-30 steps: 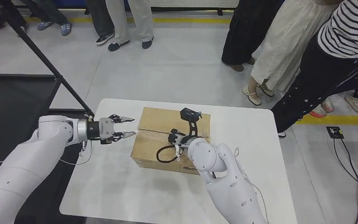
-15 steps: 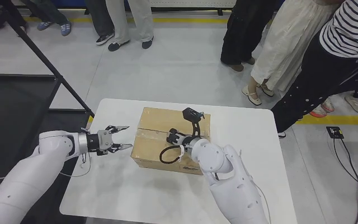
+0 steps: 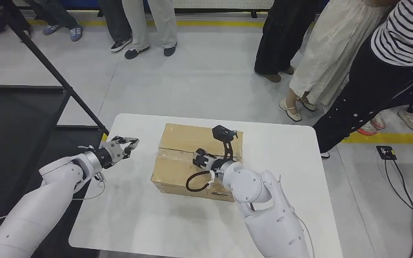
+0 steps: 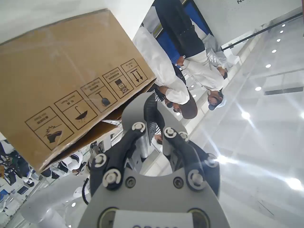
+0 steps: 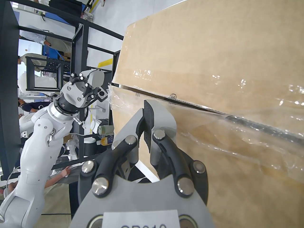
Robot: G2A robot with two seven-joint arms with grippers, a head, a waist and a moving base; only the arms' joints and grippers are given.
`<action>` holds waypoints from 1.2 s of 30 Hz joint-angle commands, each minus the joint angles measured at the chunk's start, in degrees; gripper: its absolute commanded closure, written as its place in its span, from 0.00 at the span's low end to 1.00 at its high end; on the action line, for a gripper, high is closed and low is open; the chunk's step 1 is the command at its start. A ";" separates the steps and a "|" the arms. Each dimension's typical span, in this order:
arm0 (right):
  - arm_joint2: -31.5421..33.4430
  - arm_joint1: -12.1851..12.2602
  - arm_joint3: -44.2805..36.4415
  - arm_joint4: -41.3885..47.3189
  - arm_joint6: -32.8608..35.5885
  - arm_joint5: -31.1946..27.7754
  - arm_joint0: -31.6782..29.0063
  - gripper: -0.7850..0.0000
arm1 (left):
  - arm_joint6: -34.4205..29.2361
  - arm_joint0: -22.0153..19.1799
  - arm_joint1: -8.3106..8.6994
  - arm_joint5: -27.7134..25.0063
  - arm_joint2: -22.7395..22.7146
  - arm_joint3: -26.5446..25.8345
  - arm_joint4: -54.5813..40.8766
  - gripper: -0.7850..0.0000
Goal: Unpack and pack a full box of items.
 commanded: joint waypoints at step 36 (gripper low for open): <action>0.25 0.23 0.81 7.18 -6.22 -2.44 -2.01 1.00 | 31.61 11.65 1.12 -36.44 4.02 -15.95 80.95 1.00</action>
